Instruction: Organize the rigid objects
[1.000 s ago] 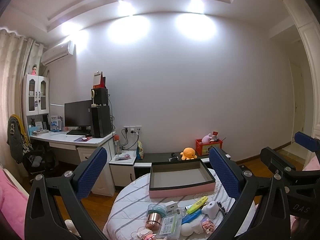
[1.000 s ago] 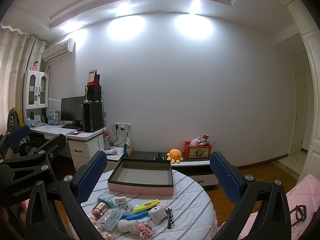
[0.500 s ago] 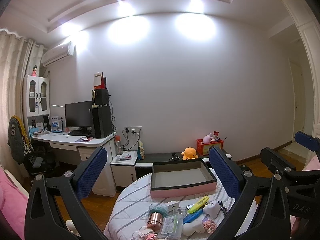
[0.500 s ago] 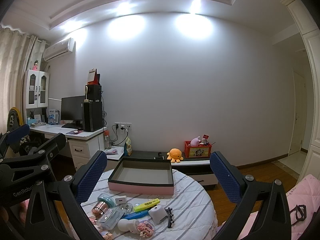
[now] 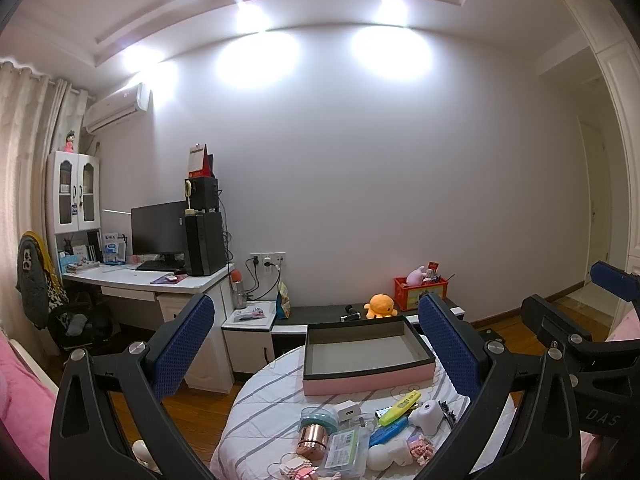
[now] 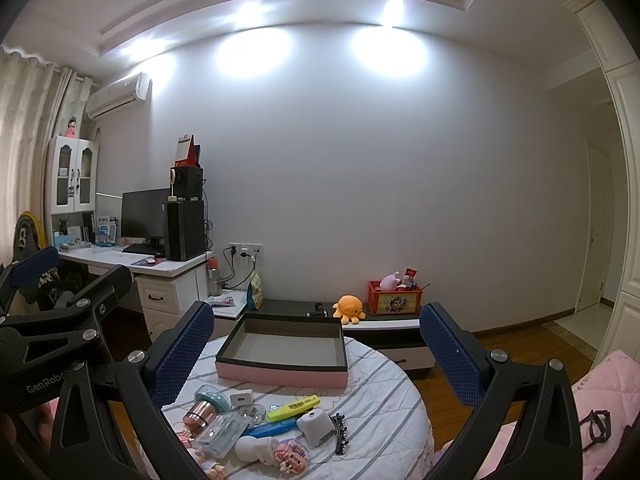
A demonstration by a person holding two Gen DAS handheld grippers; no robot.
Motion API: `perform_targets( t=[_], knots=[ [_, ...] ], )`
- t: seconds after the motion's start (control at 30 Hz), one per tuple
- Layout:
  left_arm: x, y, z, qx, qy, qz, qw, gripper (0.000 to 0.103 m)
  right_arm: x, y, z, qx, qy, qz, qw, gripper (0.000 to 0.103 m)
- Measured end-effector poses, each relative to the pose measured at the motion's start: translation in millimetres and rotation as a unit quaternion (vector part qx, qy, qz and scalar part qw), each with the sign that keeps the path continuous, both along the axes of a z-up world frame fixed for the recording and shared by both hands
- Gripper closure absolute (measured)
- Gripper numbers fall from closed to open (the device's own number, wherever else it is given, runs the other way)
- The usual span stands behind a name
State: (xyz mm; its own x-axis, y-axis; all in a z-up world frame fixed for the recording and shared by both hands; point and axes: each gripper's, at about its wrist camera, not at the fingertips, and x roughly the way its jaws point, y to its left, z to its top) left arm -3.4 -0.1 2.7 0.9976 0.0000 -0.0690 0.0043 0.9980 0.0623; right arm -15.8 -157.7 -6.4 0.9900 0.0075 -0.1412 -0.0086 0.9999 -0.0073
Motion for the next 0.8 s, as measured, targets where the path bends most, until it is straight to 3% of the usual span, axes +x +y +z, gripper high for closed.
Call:
perform_targets(
  t=[0.8],
  knots=[
    [-1.6,7.8,-2.3,-0.001,-0.003,0.004,1.0000,0.000,2.4,8.0,-2.3,-0.011,-0.001,-0.001,1.000,0.000]
  ],
)
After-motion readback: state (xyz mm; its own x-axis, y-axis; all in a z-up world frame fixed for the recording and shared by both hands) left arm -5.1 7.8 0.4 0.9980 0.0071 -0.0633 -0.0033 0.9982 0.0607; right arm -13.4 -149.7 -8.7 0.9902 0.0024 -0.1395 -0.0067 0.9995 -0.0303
